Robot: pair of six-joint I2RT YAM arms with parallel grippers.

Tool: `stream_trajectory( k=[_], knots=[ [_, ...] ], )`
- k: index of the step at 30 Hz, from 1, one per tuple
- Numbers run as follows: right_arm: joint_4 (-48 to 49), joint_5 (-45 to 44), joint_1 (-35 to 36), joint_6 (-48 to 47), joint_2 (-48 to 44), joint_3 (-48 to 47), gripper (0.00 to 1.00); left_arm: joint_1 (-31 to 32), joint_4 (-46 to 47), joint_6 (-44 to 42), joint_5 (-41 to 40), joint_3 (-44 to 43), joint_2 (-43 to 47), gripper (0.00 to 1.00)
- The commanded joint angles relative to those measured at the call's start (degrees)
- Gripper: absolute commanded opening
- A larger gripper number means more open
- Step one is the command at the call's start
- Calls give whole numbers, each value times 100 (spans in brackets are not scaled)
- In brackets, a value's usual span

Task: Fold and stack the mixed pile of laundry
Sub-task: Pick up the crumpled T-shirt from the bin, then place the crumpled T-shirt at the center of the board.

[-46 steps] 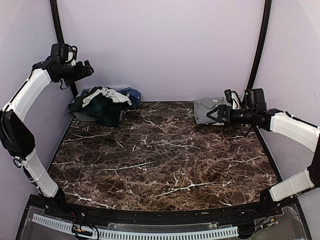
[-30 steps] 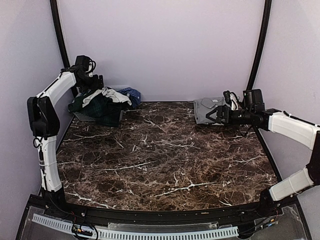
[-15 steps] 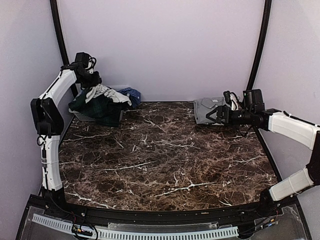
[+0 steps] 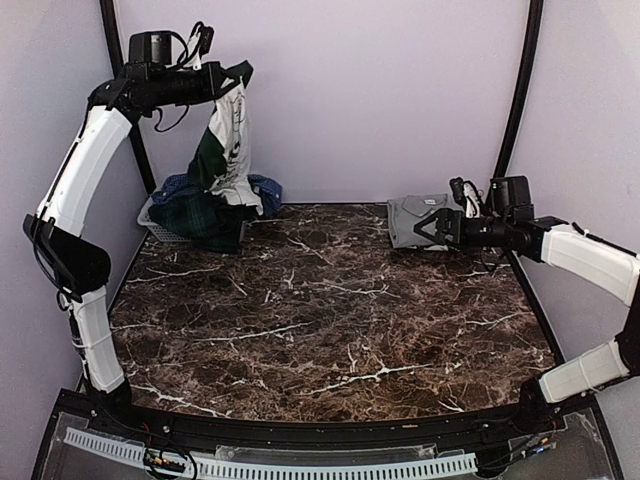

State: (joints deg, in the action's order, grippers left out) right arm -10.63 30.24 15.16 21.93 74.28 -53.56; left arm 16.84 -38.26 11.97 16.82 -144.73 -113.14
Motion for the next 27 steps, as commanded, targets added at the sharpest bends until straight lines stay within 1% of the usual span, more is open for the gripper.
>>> stream_trajectory(
  k=[1, 5, 7, 9, 11, 12, 13, 14, 15, 16, 17, 18, 19, 21, 22, 23, 25, 27],
  knots=[
    [30, 133, -13, 45, -208, -167, 99, 602, 872, 204, 1081, -255, 795, 0],
    [33, 166, -13, 91, -316, -142, 99, 950, 1207, 516, 1565, -233, 1067, 0],
    [-5, 158, -13, 92, -370, -136, 99, 975, 1307, 812, 1840, -201, 1139, 0],
    [-53, 141, -15, 77, -417, -137, 99, 979, 1374, 923, 2030, -8, 1230, 0],
    [-97, 117, -14, 61, -446, -137, 99, 979, 1392, 896, 2098, 511, 1400, 0],
    [-121, 108, -15, 54, -462, -137, 99, 979, 1383, 856, 2069, 998, 1556, 0],
    [-137, 91, -18, 48, -487, -125, 99, 979, 1359, 716, 2035, 1306, 1658, 0],
    [-138, 76, -13, 52, -530, -97, 99, 979, 1366, 647, 1833, 1963, 1895, 0],
    [-139, 59, -13, 53, -555, -72, 99, 979, 1403, 495, 1662, 2290, 2034, 0],
    [-148, 45, -13, 55, -581, -47, 99, 979, 1432, 418, 1255, 2890, 2330, 0],
    [-149, 44, -14, 44, -595, -23, 99, 979, 1507, 303, 1021, 3344, 2480, 0],
    [-155, 44, -13, 35, -598, -7, 99, 979, 1559, 270, 723, 3507, 2769, 0],
    [-161, 56, -13, 22, -593, 7, 99, 979, 1614, 214, 635, 3685, 2880, 0],
    [-186, 72, -13, -6, -569, 6, 99, 1024, 1515, 132, 754, 3650, 3091, 0],
    [-193, 78, -13, -19, -560, -4, 99, 1170, 1453, 43, 819, 3612, 3179, 0],
    [-189, 79, -13, -22, -558, -5, 99, 1264, 1337, -197, 807, 3544, 3221, 0],
    [-191, 79, -17, -11, -560, -5, 99, 1484, 1258, -396, 843, 3508, 3392, 0],
    [-178, 87, -15, 7, -593, -5, 99, 1534, 1213, -420, 750, 3481, 3501, 0]
  ],
)
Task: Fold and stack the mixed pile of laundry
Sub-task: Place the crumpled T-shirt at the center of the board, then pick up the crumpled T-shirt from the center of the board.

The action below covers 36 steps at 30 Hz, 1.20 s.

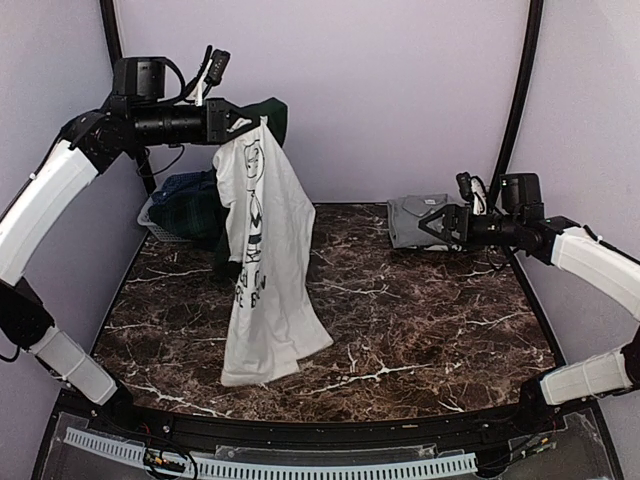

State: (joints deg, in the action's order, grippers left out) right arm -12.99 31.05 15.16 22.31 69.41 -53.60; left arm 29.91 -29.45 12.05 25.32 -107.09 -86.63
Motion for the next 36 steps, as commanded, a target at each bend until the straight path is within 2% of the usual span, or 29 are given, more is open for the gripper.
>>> stream_trajectory(
  k=[1, 6, 9, 13, 14, 15, 16, 17, 18, 19, 21, 24, 25, 30, 33, 36],
  knots=[
    [60, 7, -20, -17, -120, -1, 99, 235, 325, -447, -147, -293, 872, 0],
    [-78, -70, -34, -63, -180, -74, 99, 412, 135, -553, -30, -339, 592, 0],
    [-159, -169, -108, -33, -302, -80, 99, 1222, 92, -941, -317, -186, 179, 0],
    [-323, -246, -328, 13, -466, -79, 99, 2345, -317, -1494, -777, -630, -1279, 2],
    [-363, -248, -408, 14, -507, -80, 99, 2718, -483, -1699, -837, -819, -1551, 5],
    [-424, -256, -481, 5, -539, -88, 99, 2904, -916, -1813, -979, -1311, -2106, 19],
    [-476, -276, -547, -12, -568, -100, 99, 3213, -1375, -2010, -1101, -1586, -2355, 27],
    [-535, -289, -601, -42, -591, -118, 99, 3324, -1592, -2065, -1284, -2066, -2731, 44],
    [-598, -296, -636, -69, -616, -135, 99, 3406, -1797, -2046, -1293, -2191, -2813, 50],
    [-641, -293, -663, -98, -642, -141, 99, 3394, -1786, -1999, -1137, -2140, -2773, 60],
    [-671, -190, -663, -157, -673, -112, 98, 3043, -1382, -1809, -683, -1466, -2320, 70],
    [-710, 83, -656, -259, -633, -23, 98, 2408, -115, -1168, -54, 343, -1252, 78],
    [-739, 172, -650, -279, -596, 17, 97, 2079, 53, -970, -14, 674, -1076, 79],
    [-904, 213, -251, -436, -381, 173, 93, 1314, 427, -703, -756, 2649, -261, 79],
    [-1111, -35, 74, -582, -85, 158, 91, 858, 385, -523, -1005, 3369, -196, 75],
    [-1211, -158, 263, -638, 173, 173, 87, 714, 369, -423, -1368, 3698, -334, 71]
  ],
)
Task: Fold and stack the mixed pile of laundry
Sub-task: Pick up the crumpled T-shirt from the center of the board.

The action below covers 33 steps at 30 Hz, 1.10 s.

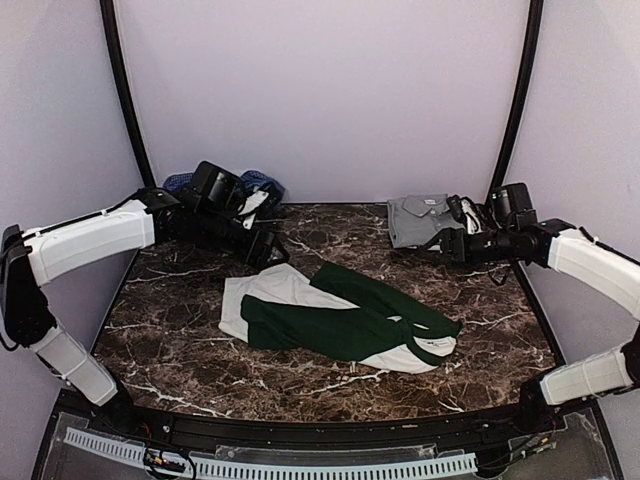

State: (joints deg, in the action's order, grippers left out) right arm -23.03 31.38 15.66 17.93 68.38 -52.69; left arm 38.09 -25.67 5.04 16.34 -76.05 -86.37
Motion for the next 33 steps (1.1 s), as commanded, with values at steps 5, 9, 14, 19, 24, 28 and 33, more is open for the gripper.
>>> stream_trajectory(
  k=[5, 9, 14, 19, 24, 28, 33],
  knots=[
    [-215, -233, 398, -228, 580, 190, 81, -140, -448, 777, -794, 525, -884, 67],
    [-129, -243, 598, -194, 697, 224, 80, -143, -231, 1162, -594, 929, -1000, 66],
    [-34, -233, 620, -142, 776, 181, 80, -169, -223, 1424, -952, 1132, -1137, 63],
    [35, -215, 631, -98, 850, 137, 81, -213, -501, 1657, -1372, 1007, -1491, 67],
    [25, -280, 631, -121, 884, 65, 83, -214, -565, 1672, -1265, 992, -1438, 70],
    [47, -251, 631, -111, 897, 30, 84, -214, -759, 1749, -1838, 1006, -1306, 89],
    [88, -203, 631, -84, 905, 30, 84, -230, -545, 1708, -1763, 1001, -1378, 91]
  ],
)
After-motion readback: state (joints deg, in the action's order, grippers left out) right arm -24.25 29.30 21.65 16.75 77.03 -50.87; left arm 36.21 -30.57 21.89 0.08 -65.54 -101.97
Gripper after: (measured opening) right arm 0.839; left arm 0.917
